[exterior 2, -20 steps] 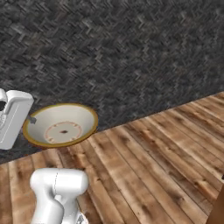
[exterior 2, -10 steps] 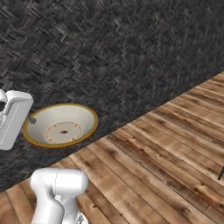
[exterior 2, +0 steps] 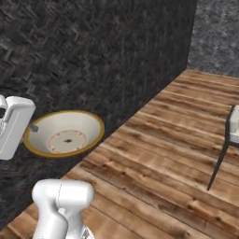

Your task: Pick up the bowls from the cabinet and place each bowl in front of a stool on the dining counter.

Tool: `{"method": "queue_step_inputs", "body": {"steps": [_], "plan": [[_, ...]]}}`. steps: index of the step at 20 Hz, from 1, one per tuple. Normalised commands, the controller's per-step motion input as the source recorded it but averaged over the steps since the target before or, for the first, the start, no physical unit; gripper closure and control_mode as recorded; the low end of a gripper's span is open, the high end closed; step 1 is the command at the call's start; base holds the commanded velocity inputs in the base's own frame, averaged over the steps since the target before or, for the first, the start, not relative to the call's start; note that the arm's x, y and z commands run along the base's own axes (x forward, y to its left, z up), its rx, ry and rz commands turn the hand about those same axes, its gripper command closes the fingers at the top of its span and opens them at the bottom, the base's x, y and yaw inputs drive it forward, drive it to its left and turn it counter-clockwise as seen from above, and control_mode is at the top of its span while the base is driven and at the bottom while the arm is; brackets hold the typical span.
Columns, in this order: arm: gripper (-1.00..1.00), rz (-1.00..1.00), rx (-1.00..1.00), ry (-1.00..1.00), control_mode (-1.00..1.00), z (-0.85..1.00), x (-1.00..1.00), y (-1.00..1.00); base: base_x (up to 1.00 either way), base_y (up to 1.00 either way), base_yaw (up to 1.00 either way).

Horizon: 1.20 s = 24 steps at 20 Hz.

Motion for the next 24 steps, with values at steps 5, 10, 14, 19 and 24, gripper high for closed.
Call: {"method": "queue_step_inputs", "body": {"steps": [5,10,14,19,24], "plan": [[1.00,0.00,0.00,0.00,1.00,0.00,0.00,0.00,1.00,0.43,-0.51],[1.00,0.00,0.00,0.00,1.00,0.00,0.00,0.00,1.00,0.63,-0.57],[1.00,0.00,0.00,0.00,1.00,0.00,0.00,0.00,1.00,0.63,-0.61],[1.00,0.00,0.00,0.00,1.00,0.00,0.00,0.00,1.00,0.55,-0.63],[1.00,0.00,0.00,0.00,1.00,0.00,0.00,0.00,1.00,0.57,-0.63]]}}
